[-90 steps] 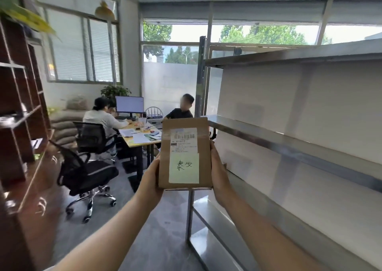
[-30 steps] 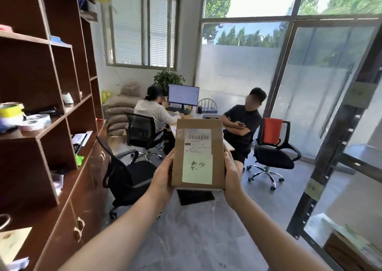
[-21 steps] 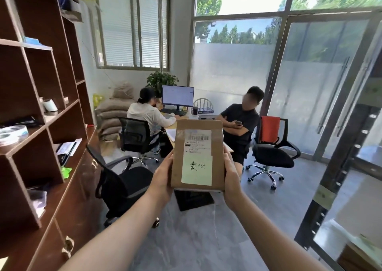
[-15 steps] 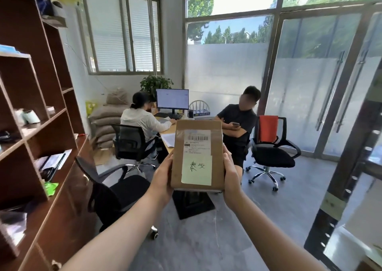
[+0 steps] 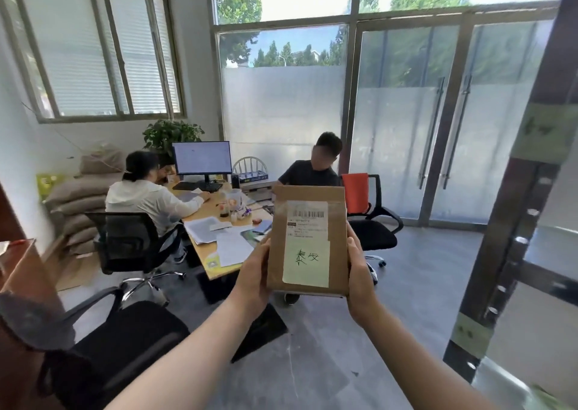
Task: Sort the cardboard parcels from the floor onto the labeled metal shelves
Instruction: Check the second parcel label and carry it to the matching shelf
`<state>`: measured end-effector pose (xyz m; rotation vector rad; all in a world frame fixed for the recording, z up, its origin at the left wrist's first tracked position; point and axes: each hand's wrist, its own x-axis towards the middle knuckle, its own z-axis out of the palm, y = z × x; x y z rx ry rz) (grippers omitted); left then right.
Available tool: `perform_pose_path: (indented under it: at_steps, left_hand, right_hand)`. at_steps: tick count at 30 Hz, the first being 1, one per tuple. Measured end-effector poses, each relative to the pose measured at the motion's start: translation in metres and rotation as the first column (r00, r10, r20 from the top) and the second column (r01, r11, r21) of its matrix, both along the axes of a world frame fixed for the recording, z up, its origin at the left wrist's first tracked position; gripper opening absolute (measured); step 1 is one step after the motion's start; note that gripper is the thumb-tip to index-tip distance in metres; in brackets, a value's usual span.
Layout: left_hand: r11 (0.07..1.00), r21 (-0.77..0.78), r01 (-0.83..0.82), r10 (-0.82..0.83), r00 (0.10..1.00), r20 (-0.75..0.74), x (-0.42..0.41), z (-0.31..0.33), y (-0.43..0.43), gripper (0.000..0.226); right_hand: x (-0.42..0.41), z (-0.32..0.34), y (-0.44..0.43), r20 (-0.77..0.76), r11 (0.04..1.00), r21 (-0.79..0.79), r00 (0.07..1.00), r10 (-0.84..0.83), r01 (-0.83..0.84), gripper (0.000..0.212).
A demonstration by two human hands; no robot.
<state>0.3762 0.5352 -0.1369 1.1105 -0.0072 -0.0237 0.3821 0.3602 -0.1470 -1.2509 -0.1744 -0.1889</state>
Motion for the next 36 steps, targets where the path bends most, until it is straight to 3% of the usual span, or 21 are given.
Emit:
perform_pose_path:
  at_steps: [8, 13, 18, 36]
  left_hand:
    - [0.977, -0.063, 0.203, -0.206, 0.977, -0.051, 0.028, -0.026, -0.047, 0.034]
    - [0.942, -0.028, 0.333, -0.333, 0.943, -0.004, 0.039, -0.02, -0.064, 0.034]
    - [0.878, 0.018, 0.479, -0.479, 0.875, 0.075, 0.047, -0.002, -0.077, 0.035]
    - [0.643, 0.073, 0.762, -0.759, 0.622, 0.19, 0.018, 0.033, -0.139, 0.039]
  right_hand:
    - [-0.004, -0.015, -0.047, -0.012, 0.987, -0.054, 0.989, -0.15, 0.149, 0.042]
    - [-0.013, -0.012, -0.061, -0.005, 0.956, -0.09, 0.96, -0.281, 0.279, 0.043]
    - [-0.027, 0.005, -0.066, 0.012, 0.898, -0.087, 0.901, -0.433, 0.432, 0.038]
    - [-0.125, 0.051, -0.081, 0.102, 0.677, -0.059, 0.68, -0.727, 0.733, 0.041]
